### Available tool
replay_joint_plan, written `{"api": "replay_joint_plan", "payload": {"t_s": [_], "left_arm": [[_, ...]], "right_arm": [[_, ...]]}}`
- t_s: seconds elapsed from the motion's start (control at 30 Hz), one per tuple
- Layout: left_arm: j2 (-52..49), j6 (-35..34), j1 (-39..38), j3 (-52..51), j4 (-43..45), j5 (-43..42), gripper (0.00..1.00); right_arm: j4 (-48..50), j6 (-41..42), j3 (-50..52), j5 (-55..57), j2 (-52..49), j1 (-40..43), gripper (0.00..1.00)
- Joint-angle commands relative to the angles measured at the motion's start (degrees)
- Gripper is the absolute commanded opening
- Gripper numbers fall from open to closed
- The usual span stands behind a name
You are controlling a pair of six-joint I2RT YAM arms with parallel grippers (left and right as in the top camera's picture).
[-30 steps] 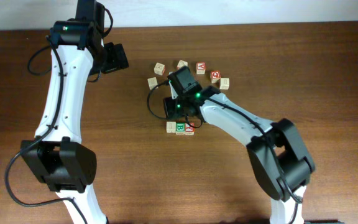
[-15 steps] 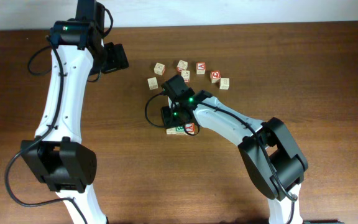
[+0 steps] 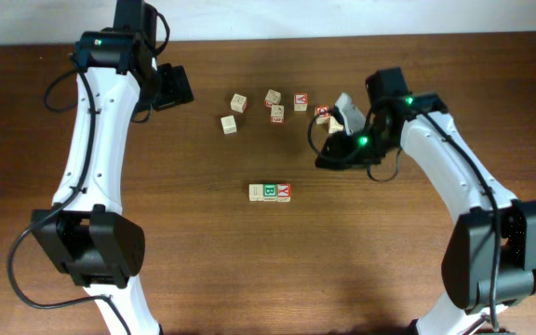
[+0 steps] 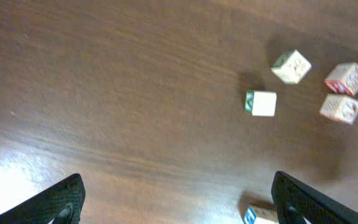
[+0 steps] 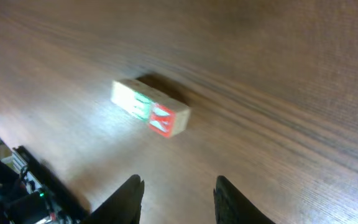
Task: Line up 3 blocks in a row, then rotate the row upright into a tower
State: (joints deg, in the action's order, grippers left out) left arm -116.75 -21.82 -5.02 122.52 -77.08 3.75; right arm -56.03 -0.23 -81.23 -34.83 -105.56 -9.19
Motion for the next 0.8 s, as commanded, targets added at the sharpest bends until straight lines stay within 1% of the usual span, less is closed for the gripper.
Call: {"api": "replay_joint_plan", "payload": {"t_s": [0.0,0.03,0.07,0.1,0.13,0.17,0.2,0.23,0.27,0.3,0.33,0.37,0.43,0.5,0.53,0.6,0.67,0.77], "left_arm": [[-0.57,0.46,-0.61,-1.07,-0.79,-4.52,0.00],[-0.57,0.48,-1.49,-3.50,-0.31,-4.68,0.00],[-0.59,1.44,-2.49,-6.40,0.07,-4.63,0.00],[-0.59,4.85,-3.41,-9.44,0.98,-4.66,0.00],[-0.57,4.98,-4.46,-15.28,2.91,-8.41,0.00],[-0.57,5.27,-4.76,-20.96,7.98,-14.93,0.00],[-0.57,7.13,-4.85,-26.93,14.25,-21.81,0.00],[-0.57,7.43,-4.83,-31.26,18.40,-25.31,0.00],[-0.55,7.69,-4.85,-38.12,24.02,-26.80,0.00],[-0.20,8.55,-5.14,-41.90,27.54,-26.97,0.00],[1.84,9.16,-6.03,-46.95,33.24,-27.08,0.00],[4.35,9.79,-6.75,-50.25,37.16,-27.06,0.00],[13.22,11.21,-7.85,-57.18,44.13,-27.21,0.00],[13.79,10.29,-7.85,-60.94,48.13,-32.20,0.00],[13.33,6.84,-7.85,-62.38,49.59,-32.54,0.00],[13.31,5.42,-7.96,-62.55,49.44,-34.84,0.00],[12.57,2.08,-8.61,-62.82,49.00,-34.82,0.00],[11.52,0.33,-9.70,-63.04,48.81,-34.21,0.00]], "right_arm": [[8.33,4.04,6.71,-2.05,0.17,-0.11,0.13],[11.10,5.18,8.11,-1.36,0.17,-0.28,0.10],[13.55,5.18,9.44,-0.42,0.17,-0.79,0.10],[14.34,5.20,10.19,1.70,0.07,-1.53,0.10],[14.49,6.01,10.58,1.62,0.07,-1.73,0.05],[15.58,6.73,10.58,1.11,-0.04,-1.66,0.04],[16.11,6.75,10.58,0.72,-0.09,-1.66,0.04],[16.06,6.75,10.58,0.72,-0.28,-1.66,0.04],[16.11,6.73,10.58,0.35,-1.11,-1.66,0.04],[16.44,6.73,10.60,-0.46,-1.86,-1.64,0.04],[16.87,6.73,10.62,-0.74,-3.17,-1.62,0.04],[16.92,6.73,10.64,-1.20,-3.76,-1.62,0.04],[18.08,7.08,10.95,-2.49,-5.25,-1.62,0.04],[20.63,9.27,12.33,-3.61,-5.62,-1.62,0.04],[22.10,10.88,13.53,-3.61,-5.62,-1.62,0.04],[23.85,12.41,15.12,-3.78,-5.62,-1.68,0.04],[26.64,14.29,16.87,-3.76,-5.62,-1.66,0.04],[27.45,14.25,17.31,-3.74,-5.62,-1.68,0.04]]}}
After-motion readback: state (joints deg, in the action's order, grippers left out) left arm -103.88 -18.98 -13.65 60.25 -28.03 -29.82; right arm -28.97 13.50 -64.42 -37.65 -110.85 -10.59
